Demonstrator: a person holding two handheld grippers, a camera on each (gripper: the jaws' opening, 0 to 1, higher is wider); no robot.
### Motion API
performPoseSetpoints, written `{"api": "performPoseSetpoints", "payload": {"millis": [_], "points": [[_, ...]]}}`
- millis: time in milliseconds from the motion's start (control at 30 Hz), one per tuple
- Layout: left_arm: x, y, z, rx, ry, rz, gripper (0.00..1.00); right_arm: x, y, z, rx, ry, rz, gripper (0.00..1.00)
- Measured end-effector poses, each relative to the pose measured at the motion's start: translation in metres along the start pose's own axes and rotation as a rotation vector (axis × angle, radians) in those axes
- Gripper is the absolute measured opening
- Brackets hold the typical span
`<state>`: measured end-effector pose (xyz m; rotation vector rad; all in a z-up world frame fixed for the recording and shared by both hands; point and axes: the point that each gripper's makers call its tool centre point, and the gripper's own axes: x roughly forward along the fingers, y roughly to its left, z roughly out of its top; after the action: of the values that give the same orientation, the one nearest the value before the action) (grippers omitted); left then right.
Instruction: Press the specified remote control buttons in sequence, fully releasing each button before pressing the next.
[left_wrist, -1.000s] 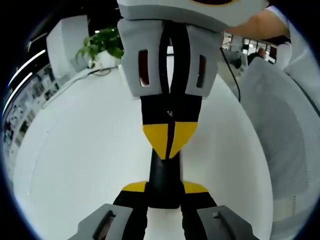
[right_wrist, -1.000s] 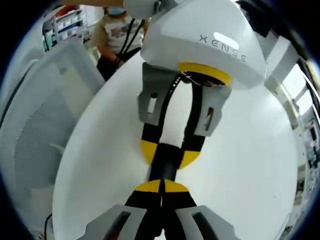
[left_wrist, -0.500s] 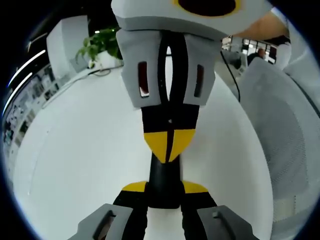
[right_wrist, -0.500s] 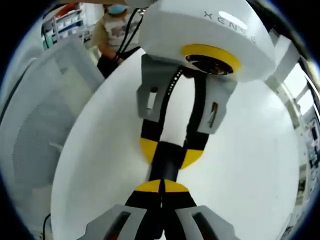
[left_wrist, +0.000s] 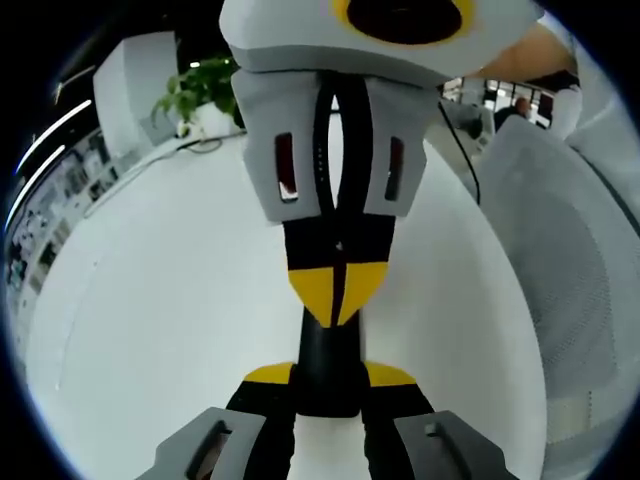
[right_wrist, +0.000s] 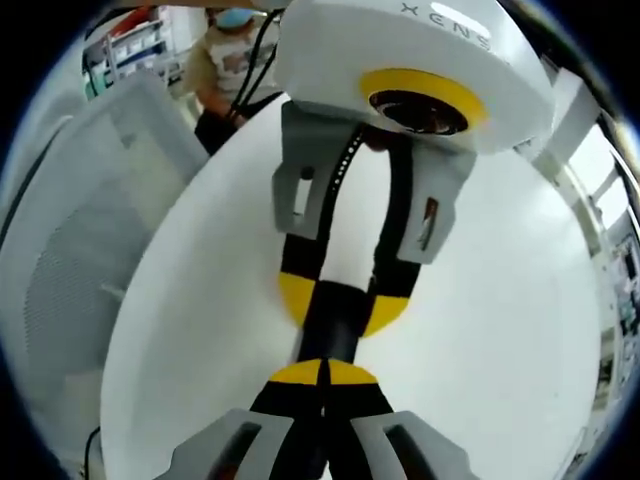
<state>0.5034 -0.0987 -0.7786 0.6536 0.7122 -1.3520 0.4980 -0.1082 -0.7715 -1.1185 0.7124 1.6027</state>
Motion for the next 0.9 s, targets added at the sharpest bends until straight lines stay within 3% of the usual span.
{"api": "performPoseSetpoints", "payload": {"millis": [900], "points": [[0.0004, 0.0005, 0.0001, 0.0, -0.003, -0.001, 0.24, 0.0014, -0.0011, -0.0017, 0.028, 0.013, 0.004, 0.0]]}}
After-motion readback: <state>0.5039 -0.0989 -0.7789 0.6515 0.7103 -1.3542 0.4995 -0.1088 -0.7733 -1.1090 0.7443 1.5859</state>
